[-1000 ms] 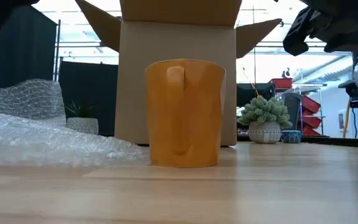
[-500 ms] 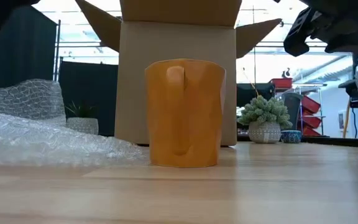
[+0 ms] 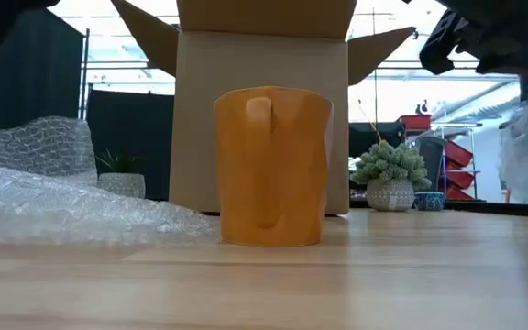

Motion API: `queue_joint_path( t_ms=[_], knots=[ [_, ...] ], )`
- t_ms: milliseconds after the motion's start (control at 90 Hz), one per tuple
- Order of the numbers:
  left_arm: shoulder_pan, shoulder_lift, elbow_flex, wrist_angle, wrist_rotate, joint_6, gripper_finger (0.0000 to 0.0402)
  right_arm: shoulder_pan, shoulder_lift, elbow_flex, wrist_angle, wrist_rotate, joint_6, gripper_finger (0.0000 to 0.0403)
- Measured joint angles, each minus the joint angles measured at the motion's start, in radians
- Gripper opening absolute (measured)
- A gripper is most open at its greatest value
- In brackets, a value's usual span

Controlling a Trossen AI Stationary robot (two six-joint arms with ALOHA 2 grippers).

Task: Wrap mug
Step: Wrap the pink mug with the transparent bubble wrap

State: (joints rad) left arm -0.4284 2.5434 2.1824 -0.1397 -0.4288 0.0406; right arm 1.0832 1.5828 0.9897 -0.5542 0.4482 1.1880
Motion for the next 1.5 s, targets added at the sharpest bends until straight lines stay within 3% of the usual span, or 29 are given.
queue_joint_path(
  t_ms=[333,567,944,1111,1222,1500],
  knots=[
    [-0.036,-0.025,0.17,-0.256,-0.024,-0.004,0.0154,0.002,0.093,0.0,0.016,-0.001,0.004,0.0352],
    [-0.074,-0.075,0.163,-0.481,-0.023,-0.207,0.0154,-0.005,0.101,0.0,0.024,-0.002,0.017,0.0352],
    [-0.045,-0.011,0.162,-0.303,0.112,-0.219,0.0154,-0.01,0.1,0.0,0.026,0.004,0.033,0.0352],
    [-0.02,0.007,0.165,-0.309,0.135,-0.236,0.0152,-0.016,0.1,0.0,0.018,0.006,0.033,0.0352],
    [-0.007,0.036,0.167,-0.307,0.179,-0.267,0.0135,-0.017,0.1,0.0,0.011,0.007,0.033,0.0352],
    [-0.007,0.06,0.17,-0.327,0.178,-0.267,0.0079,-0.017,0.076,0.046,-0.06,-0.036,0.061,0.0352]
  ],
)
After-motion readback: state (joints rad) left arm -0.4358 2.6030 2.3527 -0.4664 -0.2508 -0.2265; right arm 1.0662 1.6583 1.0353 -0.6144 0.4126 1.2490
